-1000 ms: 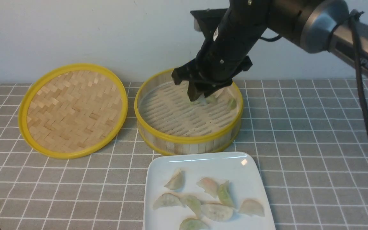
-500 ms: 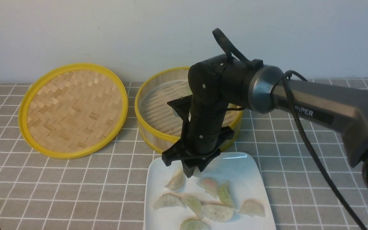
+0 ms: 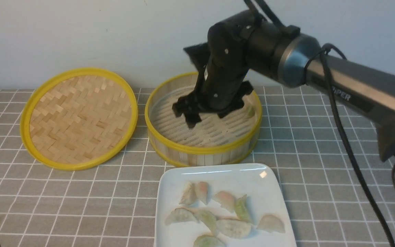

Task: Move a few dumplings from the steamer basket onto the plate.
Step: Use the right arm to grab a dumpling from inside the steamer

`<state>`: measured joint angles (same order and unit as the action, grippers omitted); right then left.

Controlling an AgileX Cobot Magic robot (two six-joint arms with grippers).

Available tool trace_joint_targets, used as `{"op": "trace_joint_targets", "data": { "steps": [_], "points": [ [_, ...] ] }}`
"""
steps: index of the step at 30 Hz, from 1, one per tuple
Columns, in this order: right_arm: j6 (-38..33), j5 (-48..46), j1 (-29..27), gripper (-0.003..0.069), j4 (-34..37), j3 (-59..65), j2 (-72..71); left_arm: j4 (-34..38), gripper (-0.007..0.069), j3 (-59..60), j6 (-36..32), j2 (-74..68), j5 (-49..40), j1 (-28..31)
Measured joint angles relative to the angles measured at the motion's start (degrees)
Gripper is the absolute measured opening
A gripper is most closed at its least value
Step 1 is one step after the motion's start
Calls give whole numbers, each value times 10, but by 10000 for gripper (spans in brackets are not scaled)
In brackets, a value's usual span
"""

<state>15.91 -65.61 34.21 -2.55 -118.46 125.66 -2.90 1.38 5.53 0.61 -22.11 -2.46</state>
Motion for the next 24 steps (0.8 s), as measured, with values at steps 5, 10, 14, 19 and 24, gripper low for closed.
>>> {"op": "trace_joint_targets", "data": {
  "steps": [5,10,14,19,24],
  "points": [
    [21,19,-64,549,-19,-47,36,0,-5,0,0,0,0,0],
    [23,21,-85,549,-23,-52,71,0,-5,0,0,0,0,0],
    [23,28,-83,549,-23,-52,82,0,-5,0,0,0,0,0],
    [23,48,-80,549,-31,-52,99,0,-5,0,0,0,0,0],
    [23,62,-80,549,-48,-52,110,0,-5,0,0,0,0,0]
  ]
}}
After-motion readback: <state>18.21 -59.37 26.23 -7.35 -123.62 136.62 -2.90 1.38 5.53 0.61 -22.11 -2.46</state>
